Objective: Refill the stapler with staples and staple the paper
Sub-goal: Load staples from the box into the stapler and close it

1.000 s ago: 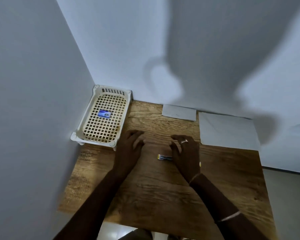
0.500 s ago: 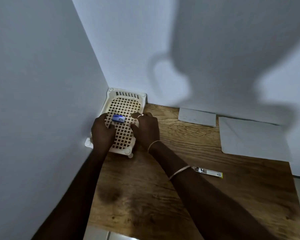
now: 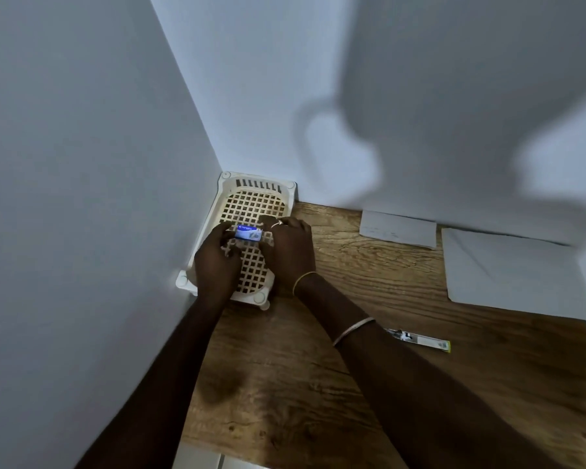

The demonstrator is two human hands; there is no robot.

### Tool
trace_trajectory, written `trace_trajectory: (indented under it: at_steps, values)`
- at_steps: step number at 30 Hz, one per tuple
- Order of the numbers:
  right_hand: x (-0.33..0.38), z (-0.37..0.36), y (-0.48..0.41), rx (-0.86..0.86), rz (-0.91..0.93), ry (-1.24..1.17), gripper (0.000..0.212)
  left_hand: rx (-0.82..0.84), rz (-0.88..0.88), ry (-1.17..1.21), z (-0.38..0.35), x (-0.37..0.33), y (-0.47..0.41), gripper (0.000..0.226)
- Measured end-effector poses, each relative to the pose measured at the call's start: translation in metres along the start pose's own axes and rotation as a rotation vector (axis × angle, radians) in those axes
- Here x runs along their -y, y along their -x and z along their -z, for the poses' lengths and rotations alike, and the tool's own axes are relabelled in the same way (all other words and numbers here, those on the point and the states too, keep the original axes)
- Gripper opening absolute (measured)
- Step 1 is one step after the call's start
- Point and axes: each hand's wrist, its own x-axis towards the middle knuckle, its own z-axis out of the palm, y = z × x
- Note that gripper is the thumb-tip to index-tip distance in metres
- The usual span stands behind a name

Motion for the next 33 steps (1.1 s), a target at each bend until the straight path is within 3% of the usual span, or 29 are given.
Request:
trace_trajectory:
  at_steps: [9,19,27,33]
  values:
    - [-0.020,0.091,0.057,-0.127,-0.008,-0.122,0.046,0.031,-0.068,0.498,-0.013,-0.040,0.055,0.035]
    - [-0.024,0.182,0.120,-0.298,0.079,-0.167,0.048,0.231,-0.115,0.929,-0.033,-0.106,0.118,0.029]
    - [-0.026,0.224,0.152,-0.284,0.039,-0.211,0.045,0.316,-0.192,0.975,-0.045,-0.131,0.141,0.028]
    - [-0.034,0.242,0.164,-0.307,0.057,-0.238,0.039,0.301,-0.179,0.997,-0.045,-0.145,0.151,0.016]
